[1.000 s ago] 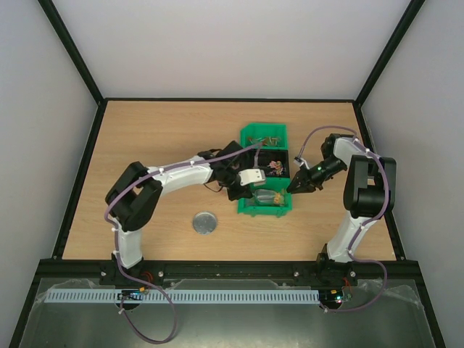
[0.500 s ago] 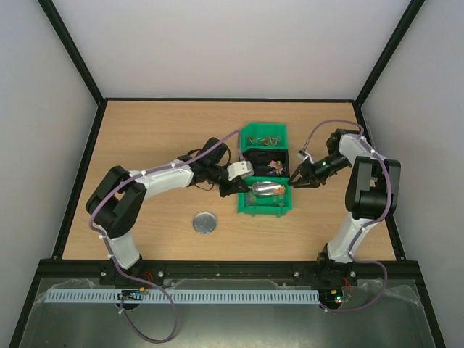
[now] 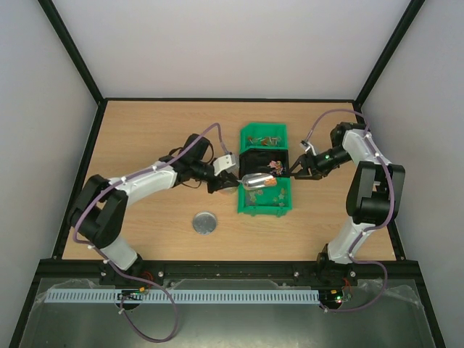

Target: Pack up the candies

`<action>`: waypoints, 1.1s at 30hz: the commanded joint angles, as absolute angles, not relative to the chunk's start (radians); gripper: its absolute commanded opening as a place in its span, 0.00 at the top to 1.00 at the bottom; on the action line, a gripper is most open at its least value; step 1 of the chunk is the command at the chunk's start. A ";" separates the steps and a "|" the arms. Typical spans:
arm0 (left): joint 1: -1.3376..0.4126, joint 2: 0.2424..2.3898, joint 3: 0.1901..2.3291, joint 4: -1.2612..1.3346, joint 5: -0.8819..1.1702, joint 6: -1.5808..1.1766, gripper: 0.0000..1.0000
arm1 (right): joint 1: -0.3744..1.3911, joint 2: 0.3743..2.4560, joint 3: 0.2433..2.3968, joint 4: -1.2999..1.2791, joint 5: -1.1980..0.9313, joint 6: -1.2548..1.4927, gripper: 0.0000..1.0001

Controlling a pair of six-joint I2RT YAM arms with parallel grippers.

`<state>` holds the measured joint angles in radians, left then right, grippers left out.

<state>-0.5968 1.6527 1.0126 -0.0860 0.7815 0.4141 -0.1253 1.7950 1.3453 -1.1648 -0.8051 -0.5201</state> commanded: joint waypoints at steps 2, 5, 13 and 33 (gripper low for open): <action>-0.513 1.534 1.003 -0.184 0.838 0.467 0.98 | -0.130 1.761 1.391 -1.229 -0.847 -0.534 0.41; -0.453 1.473 0.996 -0.291 0.824 0.536 0.98 | -0.130 1.762 1.394 -1.222 -0.858 -0.530 0.38; -0.279 1.376 0.994 -0.593 0.771 0.747 0.98 | -0.129 1.768 1.406 -1.204 -0.894 -0.524 0.30; -0.332 1.472 1.143 -0.791 0.463 0.757 0.98 | -0.127 1.775 1.377 -1.175 -0.894 -0.531 0.29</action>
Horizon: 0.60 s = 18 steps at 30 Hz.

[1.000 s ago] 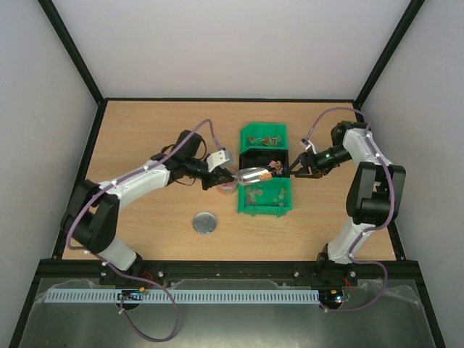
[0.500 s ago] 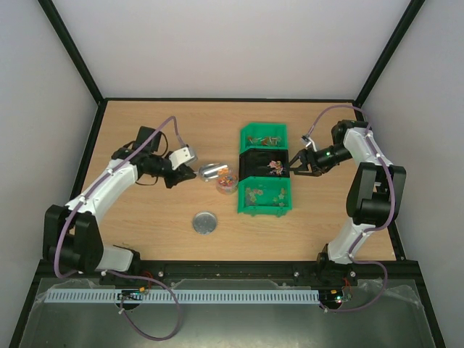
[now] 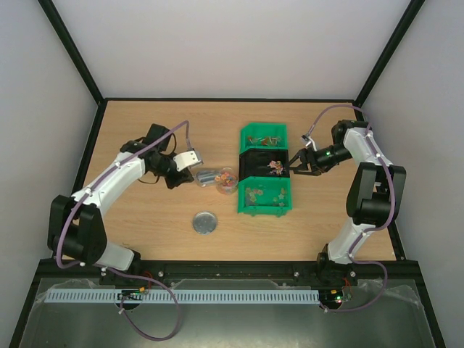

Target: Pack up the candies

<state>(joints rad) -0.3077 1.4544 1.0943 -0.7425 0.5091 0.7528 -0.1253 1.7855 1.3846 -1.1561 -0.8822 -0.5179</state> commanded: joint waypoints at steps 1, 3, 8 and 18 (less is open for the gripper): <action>-0.336 1.476 1.152 -0.794 0.453 0.753 0.98 | -0.127 1.772 1.375 -1.171 -0.893 -0.531 0.29; -0.341 1.487 1.170 -0.804 0.435 0.750 0.98 | -0.127 1.770 1.373 -1.169 -0.891 -0.529 0.29; -0.345 1.503 1.202 -0.834 0.393 0.752 0.98 | -0.127 1.767 1.375 -1.159 -0.881 -0.531 0.29; -0.340 1.441 1.187 -0.820 0.377 0.756 0.98 | -0.127 1.753 1.446 -1.083 -0.806 -0.503 0.19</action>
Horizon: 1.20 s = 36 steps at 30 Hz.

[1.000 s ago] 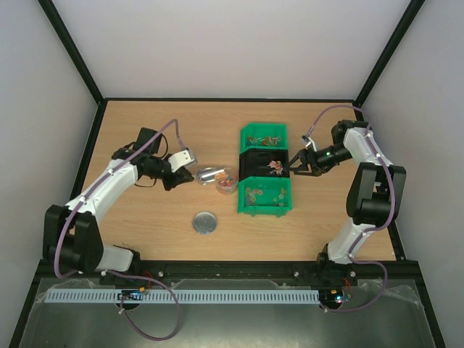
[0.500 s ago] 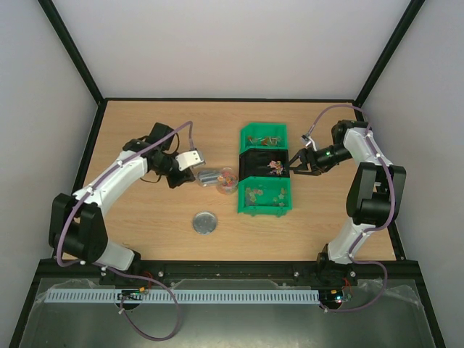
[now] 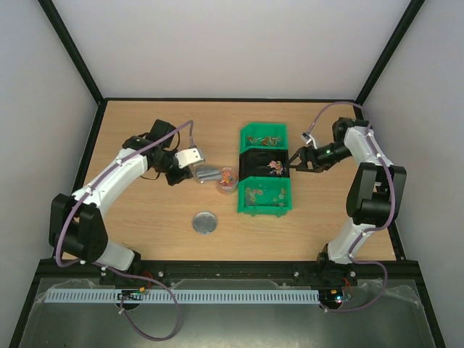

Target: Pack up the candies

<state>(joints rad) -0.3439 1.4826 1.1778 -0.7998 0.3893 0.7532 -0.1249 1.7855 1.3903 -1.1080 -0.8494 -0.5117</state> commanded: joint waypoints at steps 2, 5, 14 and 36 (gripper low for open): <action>-0.327 1.417 1.177 -0.798 0.382 0.751 0.98 | -0.127 1.735 1.460 -1.042 -0.780 -0.487 0.13; -0.311 1.356 1.134 -0.744 0.379 0.775 0.98 | -0.127 1.690 1.468 -0.955 -0.750 -0.464 0.03; -0.222 1.248 1.020 -0.624 0.417 0.733 0.98 | -0.128 1.506 1.374 -0.577 -0.647 -0.226 0.02; -0.052 1.428 0.797 -0.289 0.380 0.518 0.96 | -0.100 1.492 1.242 -0.551 -0.878 -0.145 0.01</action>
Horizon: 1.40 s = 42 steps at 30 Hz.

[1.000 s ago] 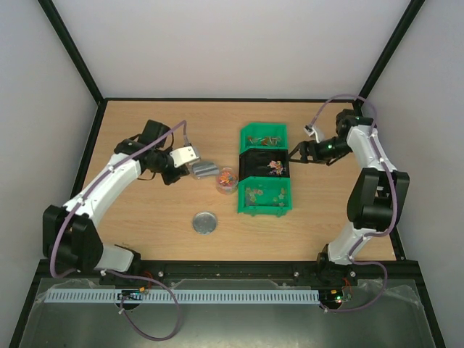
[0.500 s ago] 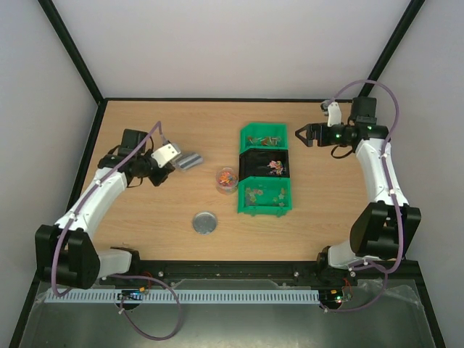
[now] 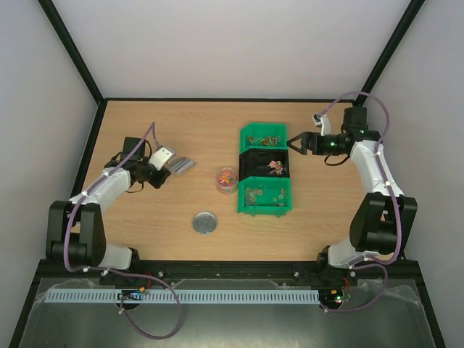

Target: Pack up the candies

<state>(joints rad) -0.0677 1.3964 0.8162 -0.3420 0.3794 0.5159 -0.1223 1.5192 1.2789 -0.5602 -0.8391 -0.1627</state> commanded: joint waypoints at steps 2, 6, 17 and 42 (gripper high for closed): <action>-0.051 1.445 0.792 -0.286 0.376 0.533 0.94 | -0.079 1.494 1.237 -0.557 -0.863 -0.162 0.01; -0.046 1.483 0.779 -0.282 0.364 0.555 0.92 | -0.032 1.505 1.237 -0.597 -0.849 -0.202 0.01; -0.034 1.508 0.780 -0.311 0.361 0.577 0.75 | 0.076 1.502 1.201 -0.620 -0.811 -0.249 0.01; -0.030 1.269 0.958 -0.394 0.500 0.418 0.00 | 0.579 1.633 1.175 -0.628 -0.516 -0.494 0.28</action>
<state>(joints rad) -0.0380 1.3338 0.9508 -0.4435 0.4519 0.5182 0.5358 1.6062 1.2045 -0.5922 -0.5797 -0.4419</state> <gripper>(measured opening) 0.993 0.721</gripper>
